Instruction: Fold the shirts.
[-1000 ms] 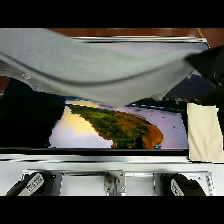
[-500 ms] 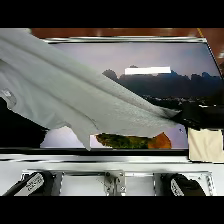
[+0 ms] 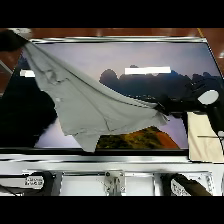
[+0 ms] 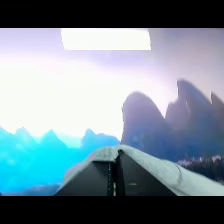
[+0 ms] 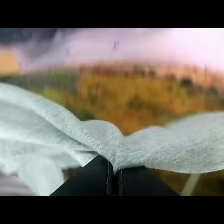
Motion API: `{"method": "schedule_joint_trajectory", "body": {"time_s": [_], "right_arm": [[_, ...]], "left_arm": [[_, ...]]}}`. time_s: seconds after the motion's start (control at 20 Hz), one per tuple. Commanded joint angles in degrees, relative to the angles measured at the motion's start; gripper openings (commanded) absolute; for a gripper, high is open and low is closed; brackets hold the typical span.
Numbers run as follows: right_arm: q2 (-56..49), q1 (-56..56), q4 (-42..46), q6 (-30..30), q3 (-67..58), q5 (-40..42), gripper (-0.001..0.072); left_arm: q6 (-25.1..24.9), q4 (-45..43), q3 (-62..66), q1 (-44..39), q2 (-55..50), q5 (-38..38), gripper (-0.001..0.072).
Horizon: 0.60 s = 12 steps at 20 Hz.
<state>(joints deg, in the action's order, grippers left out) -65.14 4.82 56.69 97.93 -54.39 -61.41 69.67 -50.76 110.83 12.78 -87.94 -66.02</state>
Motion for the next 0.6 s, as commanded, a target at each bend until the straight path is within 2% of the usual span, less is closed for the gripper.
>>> {"method": "schedule_joint_trajectory", "body": {"time_s": [0.0, 0.2, 0.25, 0.3, 0.35, 0.4, 0.45, 0.55], "right_arm": [[-9.94, -0.07, -7.28, -0.74, 1.01, 18.97, 0.0056], [-17.09, -0.24, -7.74, -1.68, 1.03, 22.45, 0.0056], [-18.03, -0.24, -7.76, -2.43, 1.01, 22.43, 0.0056], [-18.38, -0.22, -7.76, -2.84, 1.01, 22.49, 0.0066], [-18.27, -0.22, -7.89, -3.87, 0.98, 23.32, 0.0163], [-17.75, 0.26, -8.63, -5.81, 0.42, 23.5, 0.0598], [-16.61, 1.16, -9.46, -9.31, -0.92, 21.29, 0.0692], [-12.76, 4.87, -7.96, -14.51, -5.22, 13.03, 0.0692]], "left_arm": [[1.38, 0.2, -0.24, -4.24, -11.93, -0.9, 0.0037], [10.34, 0.22, -0.24, -4.94, -21.57, -6.54, 0.0045], [13.14, 0.2, -0.24, -4.94, -23.15, -8.2, 0.0145], [15.39, 0.22, -0.24, -4.92, -24.44, -10.01, 0.0372], [16.17, 0.2, -0.24, -4.79, -24.92, -11.65, 0.0482], [16.09, 0.13, -0.09, -4.33, -24.74, -13.64, 0.0482], [16.13, -0.72, 0.87, -3.23, -24.28, -16.83, 0.0482], [16.09, -4.92, 3.87, 0.09, -22.86, -25.86, 0.048]]}}
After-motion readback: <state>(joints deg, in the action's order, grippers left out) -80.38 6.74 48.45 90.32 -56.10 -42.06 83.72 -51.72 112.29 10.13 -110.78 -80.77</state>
